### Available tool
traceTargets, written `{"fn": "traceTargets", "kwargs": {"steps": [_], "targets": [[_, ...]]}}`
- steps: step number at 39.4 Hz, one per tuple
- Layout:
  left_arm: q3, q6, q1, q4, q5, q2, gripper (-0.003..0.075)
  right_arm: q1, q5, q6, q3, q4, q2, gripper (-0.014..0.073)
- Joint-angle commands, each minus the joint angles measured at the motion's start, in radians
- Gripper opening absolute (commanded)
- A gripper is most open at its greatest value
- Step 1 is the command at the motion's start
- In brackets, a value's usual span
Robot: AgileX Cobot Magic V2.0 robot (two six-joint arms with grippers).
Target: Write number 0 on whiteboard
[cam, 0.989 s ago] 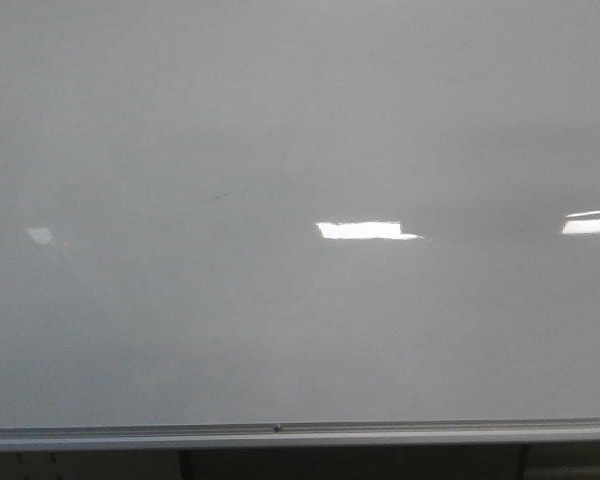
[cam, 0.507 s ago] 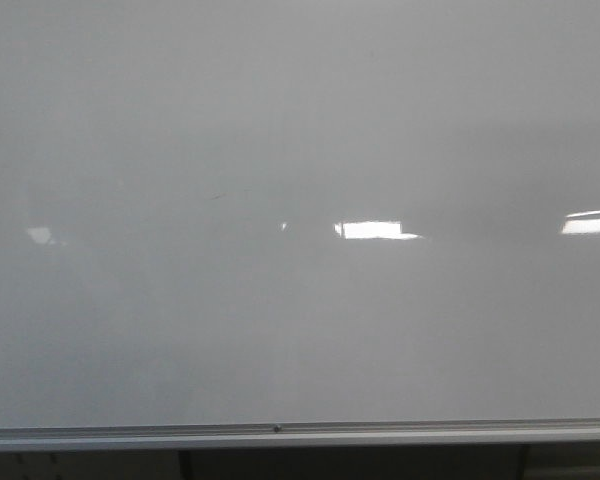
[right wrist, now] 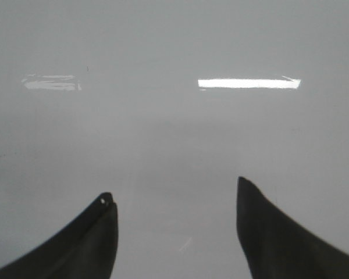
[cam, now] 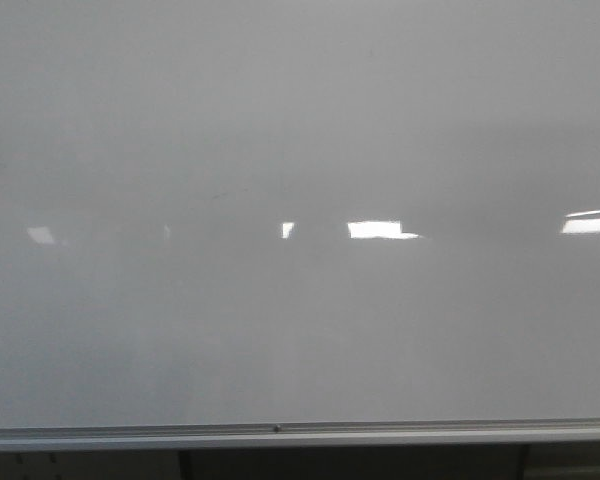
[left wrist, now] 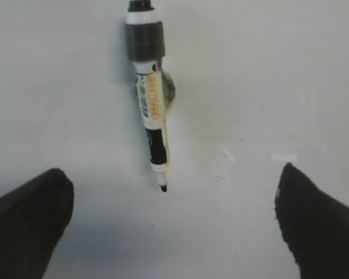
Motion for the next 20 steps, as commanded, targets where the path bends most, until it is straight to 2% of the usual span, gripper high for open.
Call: {"fn": "traceTargets", "kwargs": {"steps": [1, 10, 20], "targets": [[-0.088, -0.013, 0.016, -0.009, -0.071, 0.070, 0.0672, 0.002, -0.070, -0.001, -0.037, 0.006, 0.013, 0.0475], [-0.172, -0.013, 0.016, -0.009, -0.067, 0.233, 0.0672, 0.002, -0.064, -0.001, -0.036, 0.006, 0.013, 0.0475], [-0.204, -0.013, 0.016, -0.009, -0.074, 0.307, 0.0671, 0.002, -0.064, -0.001, -0.035, 0.006, 0.013, 0.0475]]}}
